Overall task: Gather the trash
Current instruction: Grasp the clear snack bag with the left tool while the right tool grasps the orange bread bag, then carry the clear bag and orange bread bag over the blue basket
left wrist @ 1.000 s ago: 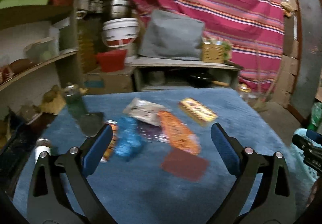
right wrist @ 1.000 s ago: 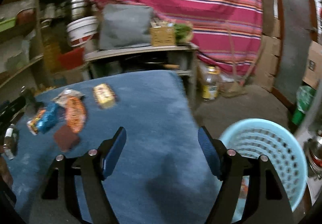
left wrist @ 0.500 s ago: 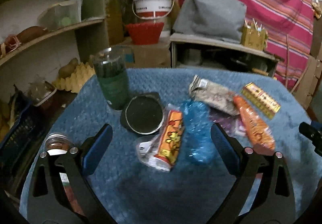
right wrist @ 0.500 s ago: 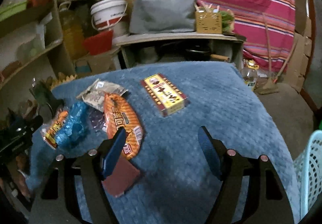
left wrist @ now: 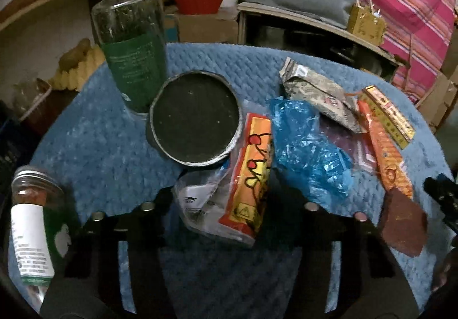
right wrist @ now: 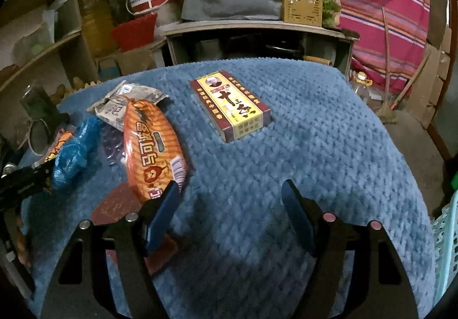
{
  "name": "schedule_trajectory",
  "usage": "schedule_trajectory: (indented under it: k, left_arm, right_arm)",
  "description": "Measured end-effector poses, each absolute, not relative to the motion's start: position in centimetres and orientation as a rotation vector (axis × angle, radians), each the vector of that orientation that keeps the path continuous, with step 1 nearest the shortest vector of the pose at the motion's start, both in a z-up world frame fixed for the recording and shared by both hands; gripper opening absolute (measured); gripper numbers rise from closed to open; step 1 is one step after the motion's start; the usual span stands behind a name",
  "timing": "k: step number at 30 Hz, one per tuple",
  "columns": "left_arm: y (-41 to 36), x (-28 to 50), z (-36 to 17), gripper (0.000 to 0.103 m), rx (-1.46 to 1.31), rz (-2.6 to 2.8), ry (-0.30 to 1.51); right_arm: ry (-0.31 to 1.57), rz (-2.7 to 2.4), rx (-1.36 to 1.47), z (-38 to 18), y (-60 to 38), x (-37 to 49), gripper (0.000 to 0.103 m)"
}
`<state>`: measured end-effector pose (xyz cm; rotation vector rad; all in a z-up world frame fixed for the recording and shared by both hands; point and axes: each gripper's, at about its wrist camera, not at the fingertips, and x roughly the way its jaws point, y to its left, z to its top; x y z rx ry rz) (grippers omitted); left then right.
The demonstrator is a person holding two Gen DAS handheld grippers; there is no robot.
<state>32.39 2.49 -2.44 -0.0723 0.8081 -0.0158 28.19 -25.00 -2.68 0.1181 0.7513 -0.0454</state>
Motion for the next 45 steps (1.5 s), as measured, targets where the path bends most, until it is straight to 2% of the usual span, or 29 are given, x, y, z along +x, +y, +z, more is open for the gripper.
schedule_trajectory:
  k: [5, 13, 14, 25, 27, 31, 32, 34, 35, 39, 45]
  left_arm:
    - [1.5, 31.6, -1.7, 0.045, -0.026, -0.010, 0.767]
    - [0.7, 28.9, 1.3, 0.039, 0.003, 0.008, 0.664]
    - [0.8, 28.6, 1.7, 0.035, -0.001, 0.007, 0.652]
    - [1.9, 28.0, 2.7, 0.032, -0.016, 0.022, 0.641]
    - [1.8, 28.1, 2.6, 0.032, -0.018, 0.027, 0.648]
    - [1.6, 28.2, 2.5, 0.032, 0.000, 0.030, 0.648]
    - [1.5, 28.3, 2.4, 0.032, 0.007, 0.031, 0.649]
    - [1.4, 28.4, 2.3, 0.032, 0.013, 0.034, 0.652]
    - [1.4, 28.4, 2.3, 0.032, 0.012, 0.036, 0.651]
    - [1.5, 28.3, 2.3, 0.032, 0.010, 0.034, 0.651]
    - [1.6, 27.6, 3.0, 0.031, 0.001, 0.045, 0.613]
  right_arm:
    - [0.737, -0.038, 0.102, -2.5, -24.6, 28.2, 0.073]
    - [0.751, -0.023, 0.115, -2.8, -24.4, 28.6, 0.073]
    - [0.750, -0.022, 0.110, -2.8, -24.3, 28.6, 0.073]
    - [0.815, 0.042, 0.135, -3.5, -22.7, 31.8, 0.071]
    - [0.849, 0.046, 0.111, -4.0, -22.3, 32.5, 0.061]
    - [0.867, 0.051, 0.071, -4.4, -21.5, 32.9, 0.050]
    - [0.864, 0.076, 0.070, -4.3, -21.3, 32.8, 0.039]
    - [0.856, 0.101, 0.063, -4.3, -21.1, 32.5, 0.026]
    - [0.857, 0.121, 0.065, -4.3, -21.0, 32.5, 0.015]
    - [0.829, 0.133, 0.055, -3.9, -20.6, 31.8, 0.005]
    - [0.745, 0.117, 0.110, -2.4, -22.1, 30.2, 0.002]
